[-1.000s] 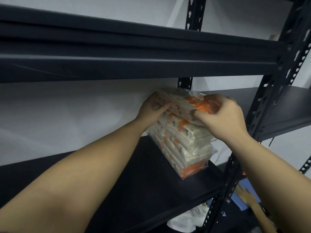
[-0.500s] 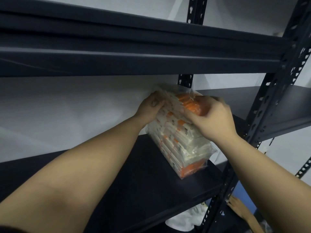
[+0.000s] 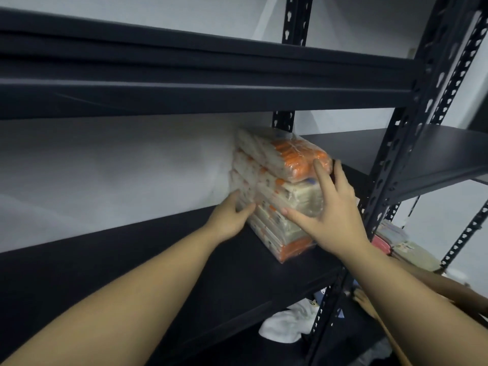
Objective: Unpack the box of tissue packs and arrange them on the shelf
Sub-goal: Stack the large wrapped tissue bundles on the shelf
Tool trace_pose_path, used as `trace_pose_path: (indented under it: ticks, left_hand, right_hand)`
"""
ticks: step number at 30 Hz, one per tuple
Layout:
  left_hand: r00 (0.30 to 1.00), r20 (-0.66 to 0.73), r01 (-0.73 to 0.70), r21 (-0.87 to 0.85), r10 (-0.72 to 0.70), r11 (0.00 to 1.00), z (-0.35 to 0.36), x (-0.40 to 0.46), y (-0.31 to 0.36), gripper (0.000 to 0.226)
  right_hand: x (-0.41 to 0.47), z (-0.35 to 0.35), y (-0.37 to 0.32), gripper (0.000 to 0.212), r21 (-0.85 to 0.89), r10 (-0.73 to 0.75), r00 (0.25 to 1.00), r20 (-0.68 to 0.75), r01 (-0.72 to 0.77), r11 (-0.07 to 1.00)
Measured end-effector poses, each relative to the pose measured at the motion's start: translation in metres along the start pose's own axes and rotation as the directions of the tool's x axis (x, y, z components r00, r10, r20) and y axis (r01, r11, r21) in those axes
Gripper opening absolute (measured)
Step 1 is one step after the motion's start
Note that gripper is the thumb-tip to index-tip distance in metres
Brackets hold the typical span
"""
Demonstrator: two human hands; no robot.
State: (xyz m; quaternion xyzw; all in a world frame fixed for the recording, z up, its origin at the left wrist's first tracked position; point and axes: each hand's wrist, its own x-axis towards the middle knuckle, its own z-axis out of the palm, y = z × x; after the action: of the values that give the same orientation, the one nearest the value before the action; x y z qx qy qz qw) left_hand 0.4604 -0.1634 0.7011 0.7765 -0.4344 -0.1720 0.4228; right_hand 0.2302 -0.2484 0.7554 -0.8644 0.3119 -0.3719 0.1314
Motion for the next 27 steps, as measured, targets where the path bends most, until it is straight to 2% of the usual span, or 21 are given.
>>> trace_pose_path:
  ticks: [6,9,16,21,27]
  left_hand:
    - [0.964,0.259,-0.035,0.346,-0.059,0.938,0.016,-0.06,-0.045,0.093]
    - [0.964,0.265,-0.139,0.455,0.015,0.88,0.017,-0.084,-0.06,0.089]
    - [0.972,0.216,-0.161,0.352,0.087,0.922,0.005,-0.114,-0.047,0.094]
    - [0.981,0.147,-0.165,0.317,0.123,0.934,-0.008,-0.117,-0.013,0.092]
    - [0.996,-0.033,-0.067,0.285,0.08,0.956,0.014,-0.11,0.018,0.09]
  right_hand:
    - [-0.045,0.014,0.01,0.112,0.003,0.065,0.997,0.036,-0.065,0.998]
    - [-0.067,0.019,0.008,0.114,-0.015,0.125,0.99,0.061,-0.124,0.992]
    - [-0.104,0.021,0.005,0.096,0.013,0.185,0.975,0.127,-0.188,0.982]
    - [-0.103,0.023,0.018,0.094,0.066,0.187,0.974,0.127,-0.197,0.978]
    - [-0.086,0.035,0.039,0.091,0.287,0.122,0.988,0.091,-0.144,0.947]
